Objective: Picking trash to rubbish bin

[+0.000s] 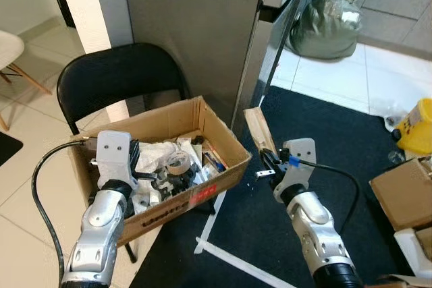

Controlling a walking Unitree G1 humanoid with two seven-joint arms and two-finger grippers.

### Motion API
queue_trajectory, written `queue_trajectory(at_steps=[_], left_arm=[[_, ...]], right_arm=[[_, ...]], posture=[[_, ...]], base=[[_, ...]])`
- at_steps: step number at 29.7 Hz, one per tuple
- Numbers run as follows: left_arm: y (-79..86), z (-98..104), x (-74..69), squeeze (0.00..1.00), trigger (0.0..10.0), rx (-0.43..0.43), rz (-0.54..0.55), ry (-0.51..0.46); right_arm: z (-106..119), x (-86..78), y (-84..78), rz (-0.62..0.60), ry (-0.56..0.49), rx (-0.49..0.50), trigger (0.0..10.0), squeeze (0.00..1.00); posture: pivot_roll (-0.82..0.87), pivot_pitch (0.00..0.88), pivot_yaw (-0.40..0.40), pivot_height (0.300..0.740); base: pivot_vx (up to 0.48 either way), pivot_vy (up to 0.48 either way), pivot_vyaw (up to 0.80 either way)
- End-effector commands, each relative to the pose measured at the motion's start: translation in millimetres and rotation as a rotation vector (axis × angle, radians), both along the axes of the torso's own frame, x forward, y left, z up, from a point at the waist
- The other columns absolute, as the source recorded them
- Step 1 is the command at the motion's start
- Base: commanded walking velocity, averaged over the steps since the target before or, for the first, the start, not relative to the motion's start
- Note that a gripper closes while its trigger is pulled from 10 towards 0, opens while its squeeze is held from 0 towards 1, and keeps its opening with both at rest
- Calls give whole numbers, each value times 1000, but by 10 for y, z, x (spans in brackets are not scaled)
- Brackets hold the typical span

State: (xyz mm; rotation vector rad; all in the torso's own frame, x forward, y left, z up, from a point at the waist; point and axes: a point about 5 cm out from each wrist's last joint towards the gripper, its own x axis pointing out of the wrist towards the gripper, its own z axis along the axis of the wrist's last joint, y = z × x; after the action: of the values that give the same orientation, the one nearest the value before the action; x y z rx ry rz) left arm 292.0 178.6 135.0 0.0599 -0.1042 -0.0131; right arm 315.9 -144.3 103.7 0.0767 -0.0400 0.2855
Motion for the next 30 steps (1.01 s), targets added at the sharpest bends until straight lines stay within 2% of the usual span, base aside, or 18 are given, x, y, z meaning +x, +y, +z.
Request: queue_trajectory(at_steps=[1, 22, 25, 30], left_arm=[[6, -47, -16, 0, 10000, 5, 6, 22], [10, -43, -10, 0, 10000, 4, 8, 22], [11, -43, -10, 0, 10000, 4, 8, 22], [12, -42, -10, 0, 10000, 4, 8, 22]], right_arm=[[-59, -27, -33, -5, 18, -9, 10000, 0], [-62, -21, -23, -2, 17, -12, 10000, 0], [-72, -18, -28, -15, 32, 27, 10000, 0], [-67, -18, -19, -4, 27, 19, 10000, 0]], posture=[[58, 134, -45, 740], [60, 136, -46, 740], [60, 136, -46, 740], [60, 136, -46, 740]], base=[[259, 0, 438], [256, 0, 460], [254, 0, 0], [254, 0, 0]])
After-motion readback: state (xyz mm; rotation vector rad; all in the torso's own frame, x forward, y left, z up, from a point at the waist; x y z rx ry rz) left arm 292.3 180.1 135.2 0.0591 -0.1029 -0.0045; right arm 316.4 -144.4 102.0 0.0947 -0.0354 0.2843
